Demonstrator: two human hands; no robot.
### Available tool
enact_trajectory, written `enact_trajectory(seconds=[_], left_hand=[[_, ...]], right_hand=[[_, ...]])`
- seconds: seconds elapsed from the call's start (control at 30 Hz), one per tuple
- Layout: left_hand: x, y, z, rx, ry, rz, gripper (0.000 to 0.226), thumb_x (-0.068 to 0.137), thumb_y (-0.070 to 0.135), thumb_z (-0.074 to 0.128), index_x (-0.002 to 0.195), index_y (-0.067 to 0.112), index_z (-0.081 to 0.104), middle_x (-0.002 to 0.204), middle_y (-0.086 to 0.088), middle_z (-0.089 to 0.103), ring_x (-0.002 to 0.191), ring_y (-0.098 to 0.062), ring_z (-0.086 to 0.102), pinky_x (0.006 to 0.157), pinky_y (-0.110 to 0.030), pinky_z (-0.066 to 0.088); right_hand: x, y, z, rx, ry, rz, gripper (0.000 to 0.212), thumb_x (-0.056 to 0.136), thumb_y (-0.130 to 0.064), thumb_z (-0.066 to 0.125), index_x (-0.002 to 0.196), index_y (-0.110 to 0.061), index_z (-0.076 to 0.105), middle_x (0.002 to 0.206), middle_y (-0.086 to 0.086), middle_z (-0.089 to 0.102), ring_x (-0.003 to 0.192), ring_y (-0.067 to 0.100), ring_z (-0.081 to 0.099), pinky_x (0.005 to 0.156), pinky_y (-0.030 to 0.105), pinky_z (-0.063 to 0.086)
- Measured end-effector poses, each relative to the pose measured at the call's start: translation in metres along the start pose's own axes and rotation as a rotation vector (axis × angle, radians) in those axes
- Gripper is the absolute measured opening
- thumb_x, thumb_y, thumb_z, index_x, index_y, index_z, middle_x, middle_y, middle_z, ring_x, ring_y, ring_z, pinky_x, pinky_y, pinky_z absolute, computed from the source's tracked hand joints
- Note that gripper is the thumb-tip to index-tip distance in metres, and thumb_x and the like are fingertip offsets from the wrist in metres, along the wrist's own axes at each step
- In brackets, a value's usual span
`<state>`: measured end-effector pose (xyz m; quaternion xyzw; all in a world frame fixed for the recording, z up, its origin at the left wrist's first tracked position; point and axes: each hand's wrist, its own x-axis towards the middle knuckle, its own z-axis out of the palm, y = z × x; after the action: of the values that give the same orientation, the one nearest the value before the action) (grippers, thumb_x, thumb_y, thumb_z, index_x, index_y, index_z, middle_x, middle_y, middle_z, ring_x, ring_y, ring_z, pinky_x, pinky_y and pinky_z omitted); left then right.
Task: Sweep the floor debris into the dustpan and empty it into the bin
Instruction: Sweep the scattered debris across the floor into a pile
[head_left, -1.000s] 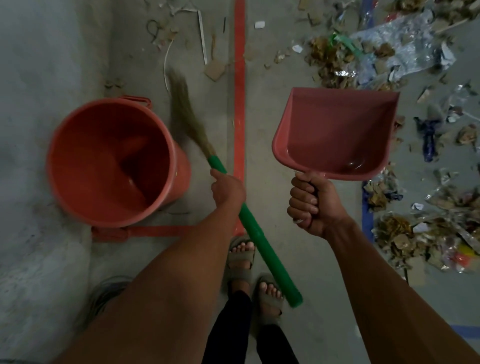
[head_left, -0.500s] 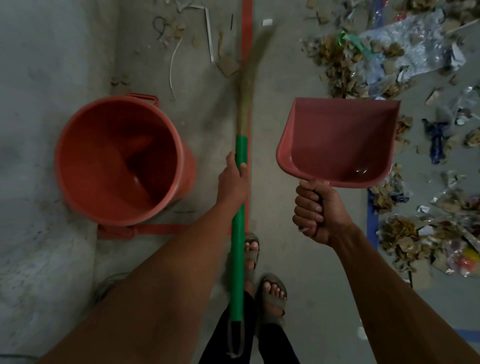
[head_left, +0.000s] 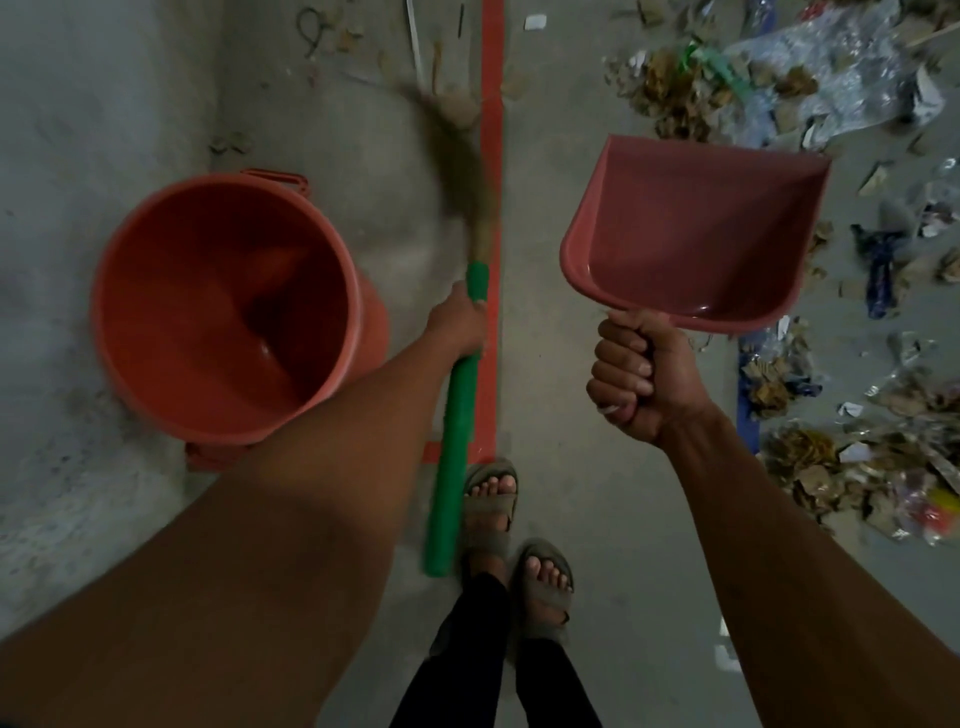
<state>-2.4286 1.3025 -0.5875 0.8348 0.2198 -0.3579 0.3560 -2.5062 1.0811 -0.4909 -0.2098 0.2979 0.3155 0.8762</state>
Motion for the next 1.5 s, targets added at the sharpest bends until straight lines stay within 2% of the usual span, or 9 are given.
enact_trajectory(seconds=[0.13, 0.27, 0.43, 0.6, 0.83, 1.1, 1.2, 1.3, 1.5], left_hand=[[-0.015, 0.002, -0.009, 0.047, -0.097, 0.209, 0.049, 0.107, 0.033, 0.043, 0.154, 0.038, 0.036, 0.117, -0.015, 0.067, 0.095, -0.034, 0.071, 0.084, -0.042, 0.061], [-0.028, -0.007, 0.007, 0.001, 0.045, 0.262, 0.052, 0.106, 0.038, 0.040, 0.156, 0.041, 0.029, 0.120, -0.019, 0.068, 0.101, -0.039, 0.069, 0.090, -0.048, 0.058], [-0.033, -0.003, 0.036, 0.008, 0.263, 0.011, 0.059, 0.107, 0.034, 0.036, 0.162, 0.027, 0.015, 0.130, -0.021, 0.060, 0.112, -0.041, 0.062, 0.097, -0.052, 0.052], [-0.021, 0.017, 0.048, 0.223, 0.079, -0.086, 0.056, 0.105, 0.027, 0.048, 0.157, 0.013, 0.032, 0.145, -0.022, 0.052, 0.127, -0.040, 0.056, 0.100, -0.038, 0.047], [-0.020, 0.050, 0.043, 0.217, -0.164, 0.302, 0.047, 0.103, 0.035, 0.056, 0.150, 0.031, 0.046, 0.102, -0.011, 0.068, 0.064, -0.024, 0.069, 0.050, -0.028, 0.056], [-0.053, 0.059, 0.089, -0.096, 0.111, 0.144, 0.045, 0.102, 0.031, 0.049, 0.147, 0.029, 0.044, 0.105, -0.010, 0.067, 0.067, -0.026, 0.070, 0.051, -0.034, 0.060], [-0.046, 0.059, 0.111, -0.097, -0.005, 0.027, 0.036, 0.094, 0.030, 0.054, 0.127, 0.014, 0.055, 0.105, -0.025, 0.070, 0.064, -0.030, 0.069, 0.064, -0.052, 0.064], [-0.059, 0.063, 0.126, -0.101, -0.157, 0.063, 0.028, 0.093, 0.023, 0.054, 0.117, 0.011, 0.060, 0.091, -0.022, 0.069, 0.058, -0.025, 0.061, 0.057, -0.041, 0.059], [-0.110, 0.060, 0.153, -0.155, -0.068, 0.276, 0.057, 0.103, 0.023, 0.051, 0.156, 0.036, 0.036, 0.099, -0.005, 0.070, 0.060, -0.020, 0.062, 0.055, -0.033, 0.058]], right_hand=[[-0.008, -0.004, -0.006, 0.039, 0.018, -0.023, 0.043, 0.100, -0.023, 0.041, 0.058, -0.024, 0.032, 0.041, -0.009, 0.021, 0.032, 0.007, 0.010, 0.037, 0.021, 0.012], [-0.017, -0.007, -0.011, 0.057, 0.012, -0.041, 0.041, 0.098, -0.023, 0.042, 0.058, -0.024, 0.034, 0.043, -0.009, 0.017, 0.032, 0.007, 0.010, 0.037, 0.020, 0.011], [-0.026, -0.006, -0.021, 0.075, 0.006, -0.046, 0.041, 0.097, -0.023, 0.045, 0.059, -0.025, 0.030, 0.044, -0.009, 0.015, 0.032, 0.007, 0.010, 0.037, 0.021, 0.011], [-0.037, 0.000, -0.036, 0.097, -0.018, -0.044, 0.042, 0.097, -0.023, 0.047, 0.061, -0.026, 0.026, 0.043, -0.009, 0.015, 0.032, 0.007, 0.011, 0.035, 0.020, 0.012], [-0.061, 0.008, -0.055, 0.141, -0.039, -0.057, 0.042, 0.097, -0.022, 0.046, 0.057, -0.024, 0.032, 0.042, -0.009, 0.015, 0.030, 0.007, 0.011, 0.036, 0.020, 0.009], [-0.099, 0.012, -0.074, 0.228, -0.033, -0.127, 0.043, 0.097, -0.022, 0.047, 0.057, -0.024, 0.034, 0.039, -0.009, 0.022, 0.029, 0.006, 0.014, 0.036, 0.020, 0.009], [-0.112, 0.014, -0.084, 0.238, -0.035, -0.151, 0.043, 0.097, -0.021, 0.047, 0.056, -0.024, 0.033, 0.041, -0.009, 0.018, 0.030, 0.007, 0.013, 0.036, 0.019, 0.010], [-0.126, 0.018, -0.098, 0.252, -0.031, -0.166, 0.043, 0.097, -0.021, 0.046, 0.055, -0.023, 0.035, 0.041, -0.009, 0.019, 0.030, 0.007, 0.012, 0.035, 0.019, 0.011], [-0.169, 0.033, -0.127, 0.317, -0.006, -0.228, 0.044, 0.098, -0.021, 0.045, 0.055, -0.023, 0.035, 0.041, -0.009, 0.018, 0.030, 0.007, 0.012, 0.034, 0.019, 0.013]])
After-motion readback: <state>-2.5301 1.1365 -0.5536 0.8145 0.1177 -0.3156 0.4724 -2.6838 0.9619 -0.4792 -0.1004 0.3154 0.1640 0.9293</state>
